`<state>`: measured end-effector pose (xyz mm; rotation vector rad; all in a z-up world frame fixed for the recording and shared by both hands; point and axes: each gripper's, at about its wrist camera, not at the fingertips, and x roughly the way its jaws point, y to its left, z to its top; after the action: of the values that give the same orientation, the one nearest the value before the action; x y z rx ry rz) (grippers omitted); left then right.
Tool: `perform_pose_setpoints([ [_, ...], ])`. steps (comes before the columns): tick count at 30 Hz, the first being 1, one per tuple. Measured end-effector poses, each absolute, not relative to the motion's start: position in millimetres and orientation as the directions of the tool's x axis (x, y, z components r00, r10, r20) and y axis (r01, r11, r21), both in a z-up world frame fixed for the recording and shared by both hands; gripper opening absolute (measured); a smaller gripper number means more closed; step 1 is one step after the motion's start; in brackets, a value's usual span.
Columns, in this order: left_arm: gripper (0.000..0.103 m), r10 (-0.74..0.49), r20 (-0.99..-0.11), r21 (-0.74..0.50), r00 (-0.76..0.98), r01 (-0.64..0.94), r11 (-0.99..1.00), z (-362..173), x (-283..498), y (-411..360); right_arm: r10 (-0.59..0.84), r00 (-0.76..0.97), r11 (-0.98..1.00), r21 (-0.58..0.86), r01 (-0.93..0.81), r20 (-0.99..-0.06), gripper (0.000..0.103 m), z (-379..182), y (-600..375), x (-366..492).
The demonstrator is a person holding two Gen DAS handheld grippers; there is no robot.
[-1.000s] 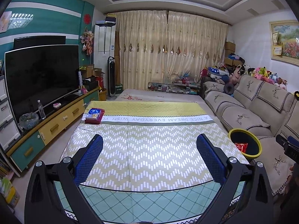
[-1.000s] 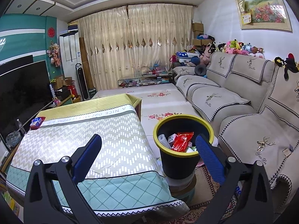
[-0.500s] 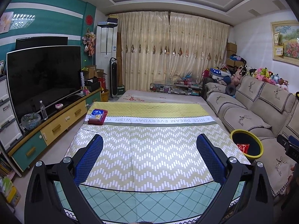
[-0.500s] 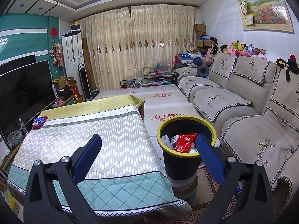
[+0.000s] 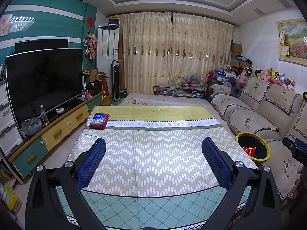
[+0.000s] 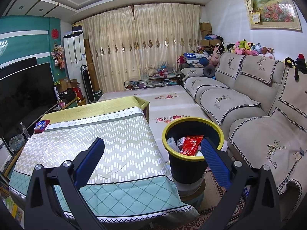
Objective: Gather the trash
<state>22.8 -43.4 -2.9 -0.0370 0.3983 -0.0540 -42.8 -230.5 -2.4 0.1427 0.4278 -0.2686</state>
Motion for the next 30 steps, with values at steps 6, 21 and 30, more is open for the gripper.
perform_pose_setpoints([
  [6, 0.098, -0.063, -0.392, -0.050, 0.918, 0.047, 0.998, -4.4, 24.8, -42.3, -0.227, 0.874, 0.955, 0.080, 0.287, -0.429, 0.096, -2.7, -230.5, -42.6],
  [21, 0.098, -0.065, -0.393, -0.043, 0.917, 0.052, 0.998, -7.6, 26.6, -43.1, -0.223, 0.874, 0.955, 0.085, 0.286, -0.431, 0.096, -2.9, -231.1, -40.4],
  [30, 0.098, -0.065, -0.395, -0.044, 0.916, 0.052, 0.998, -8.1, 27.3, -42.7, -0.221, 0.873, 0.955, 0.087, 0.285, -0.434, 0.096, -5.0, -231.5, -38.9],
])
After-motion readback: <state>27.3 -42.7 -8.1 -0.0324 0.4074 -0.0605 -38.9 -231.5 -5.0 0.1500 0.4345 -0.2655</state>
